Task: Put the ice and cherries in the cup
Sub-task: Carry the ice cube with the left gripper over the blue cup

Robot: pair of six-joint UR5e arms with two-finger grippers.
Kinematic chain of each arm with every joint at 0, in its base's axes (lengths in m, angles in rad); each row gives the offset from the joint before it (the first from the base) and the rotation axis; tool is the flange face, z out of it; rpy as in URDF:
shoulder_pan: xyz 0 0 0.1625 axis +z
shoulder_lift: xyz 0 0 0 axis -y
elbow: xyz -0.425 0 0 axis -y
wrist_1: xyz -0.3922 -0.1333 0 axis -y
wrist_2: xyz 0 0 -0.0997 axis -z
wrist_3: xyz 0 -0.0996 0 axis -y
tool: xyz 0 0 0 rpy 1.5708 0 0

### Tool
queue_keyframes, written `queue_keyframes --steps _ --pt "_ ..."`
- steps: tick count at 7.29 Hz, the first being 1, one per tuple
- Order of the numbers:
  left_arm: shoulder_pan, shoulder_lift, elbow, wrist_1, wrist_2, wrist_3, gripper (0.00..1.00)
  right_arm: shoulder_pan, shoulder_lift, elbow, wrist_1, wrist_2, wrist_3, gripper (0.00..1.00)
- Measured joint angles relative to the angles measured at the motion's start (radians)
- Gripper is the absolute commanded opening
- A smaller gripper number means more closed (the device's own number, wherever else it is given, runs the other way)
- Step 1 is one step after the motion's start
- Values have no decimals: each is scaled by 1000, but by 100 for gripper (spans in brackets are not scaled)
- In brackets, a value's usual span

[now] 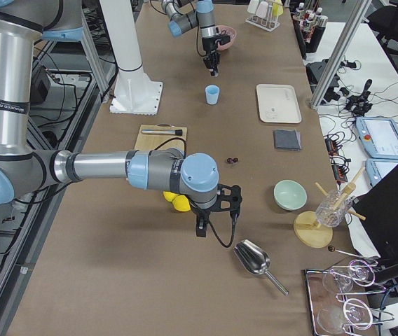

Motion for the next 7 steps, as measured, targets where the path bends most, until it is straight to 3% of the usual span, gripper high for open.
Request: queue_keyframes --steps 2,3,4,5,7 --pt "33 -1 48 -53 43 -13 0 0 0 -1 0 3 1 100" --pt "38 1 56 -62 54 -14 14 0 0 -1 0 4 2 100" --pt "39 2 59 -66 64 -14 92 0 0 -1 0 5 2 100" --pt "40 4 60 -67 74 -14 97 0 0 -2 0 6 2 100" --pt "52 9 59 -69 120 -11 97 0 -2 -1 0 7 2 100"
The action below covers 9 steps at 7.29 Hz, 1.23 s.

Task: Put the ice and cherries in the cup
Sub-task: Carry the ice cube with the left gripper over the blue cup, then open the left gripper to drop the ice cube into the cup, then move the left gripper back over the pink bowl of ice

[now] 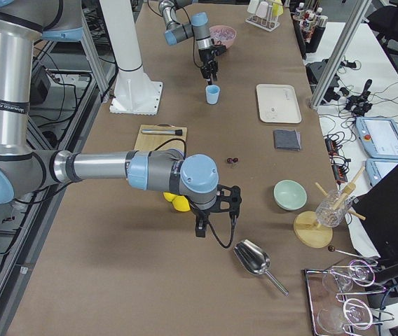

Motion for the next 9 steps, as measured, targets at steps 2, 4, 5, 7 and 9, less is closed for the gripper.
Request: queue_keyframes --steps 2,4,5,7,9 --pt "-4 8 -19 5 18 -3 97 -1 3 1 0 0 0 100" --pt "-58 109 -122 59 8 -1 97 -1 5 3 1 1 -1 100" --pt "-103 171 -199 133 -19 2 97 -1 5 4 2 2 -2 100" --pt "-205 270 -367 338 -98 32 97 -1 5 7 19 12 -3 100" --pt "-286 451 -514 404 -185 91 98 -2 5 9 34 18 -3 100"
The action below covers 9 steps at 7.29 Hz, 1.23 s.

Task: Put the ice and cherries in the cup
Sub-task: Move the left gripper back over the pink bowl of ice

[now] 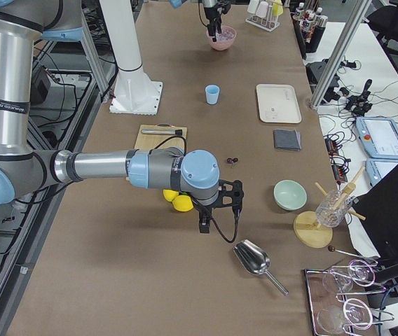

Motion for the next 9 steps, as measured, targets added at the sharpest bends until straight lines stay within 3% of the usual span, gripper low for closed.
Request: queue_keyframes --steps 2,4,6,8,9 --pt "-77 182 -23 -112 -88 22 97 -1 0 3 3 6 0 100" --pt "-173 309 75 -317 -187 71 97 -10 0 8 4 7 0 100" --pt "-273 334 184 -388 -260 171 97 -26 0 9 16 7 2 100" --pt "-299 331 258 -409 -271 209 95 -35 0 9 29 8 3 100" --pt "-302 333 278 -423 -272 213 89 -37 0 9 31 8 3 100"
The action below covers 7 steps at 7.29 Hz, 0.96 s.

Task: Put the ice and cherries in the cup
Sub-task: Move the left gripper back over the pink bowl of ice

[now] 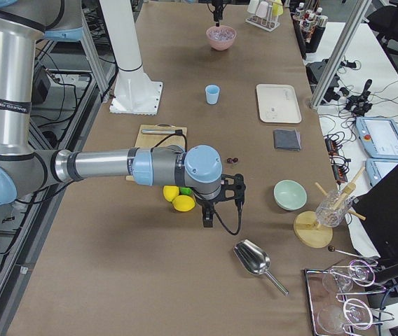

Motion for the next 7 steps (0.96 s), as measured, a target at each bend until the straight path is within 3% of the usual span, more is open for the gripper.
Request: queue_keyframes --steps 1,7 --pt "0 -2 17 -10 1 1 78 -1 -1 -1 0 0 0 100" --pt "47 -26 95 -71 9 4 74 -2 -9 -3 0 0 0 100"
